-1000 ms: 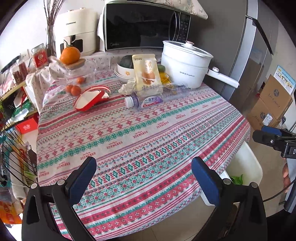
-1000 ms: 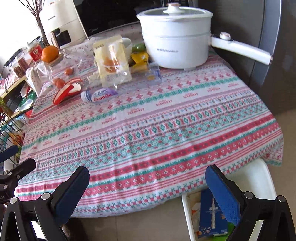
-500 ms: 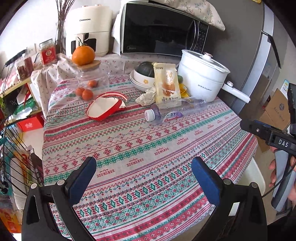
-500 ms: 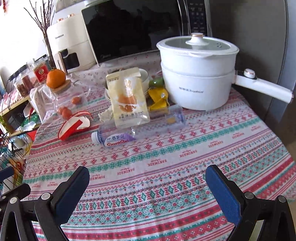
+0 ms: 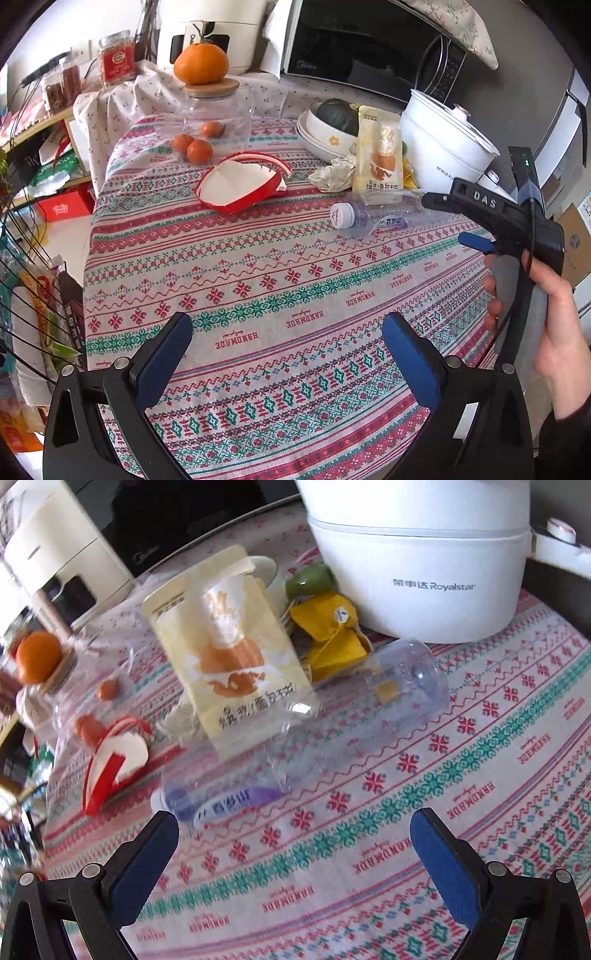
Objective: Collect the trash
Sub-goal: 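Grasp the clear plastic water bottle with the right tool and lift it, then grasp the red-rimmed paper bowl by its rim with the left tool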
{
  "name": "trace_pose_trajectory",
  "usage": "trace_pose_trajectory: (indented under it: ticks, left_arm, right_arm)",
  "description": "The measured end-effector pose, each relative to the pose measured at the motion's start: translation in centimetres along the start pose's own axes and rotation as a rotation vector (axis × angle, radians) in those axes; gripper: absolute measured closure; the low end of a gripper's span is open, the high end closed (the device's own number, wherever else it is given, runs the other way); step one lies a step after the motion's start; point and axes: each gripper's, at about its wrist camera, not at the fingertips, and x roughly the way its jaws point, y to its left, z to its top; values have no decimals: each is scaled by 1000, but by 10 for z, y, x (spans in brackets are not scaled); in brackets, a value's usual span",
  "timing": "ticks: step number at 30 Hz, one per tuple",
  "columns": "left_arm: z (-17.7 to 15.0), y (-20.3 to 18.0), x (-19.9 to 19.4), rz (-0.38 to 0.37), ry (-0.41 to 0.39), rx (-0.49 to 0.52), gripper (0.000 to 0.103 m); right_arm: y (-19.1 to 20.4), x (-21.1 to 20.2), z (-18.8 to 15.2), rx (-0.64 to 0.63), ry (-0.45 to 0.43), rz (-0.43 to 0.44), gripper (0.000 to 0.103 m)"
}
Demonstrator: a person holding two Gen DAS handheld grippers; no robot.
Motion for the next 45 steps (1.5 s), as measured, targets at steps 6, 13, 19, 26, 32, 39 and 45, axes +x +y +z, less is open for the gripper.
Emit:
trace_pose_trajectory:
  ticks: [6, 13, 19, 26, 32, 39, 45]
  left_arm:
    - [5, 20, 0, 49, 8, -15, 0]
    - [8, 39, -12, 55, -10, -41, 0]
    - [7, 41, -16, 49, -19, -34, 0]
    - [4, 40, -19, 27, -30, -33, 0]
    - [-4, 36, -16, 8, -28, -27, 0]
    - [-11, 38, 0, -76, -24, -49, 0]
    - [14, 29, 30, -36, -28, 51, 0]
  right_arm:
    - [-10, 36, 24, 259, 28, -50, 0]
    - [-17, 71, 29, 368, 101, -99, 0]
    - [-19, 72, 20, 316, 155, -113, 10]
    - [-42, 44, -10, 266, 259, -5, 33]
    - [-62, 3, -44, 174, 265, -18, 35]
    - [-94, -70, -76, 135, 207, 30, 37]
    - [-127, -98, -87, 164, 184, 86, 38]
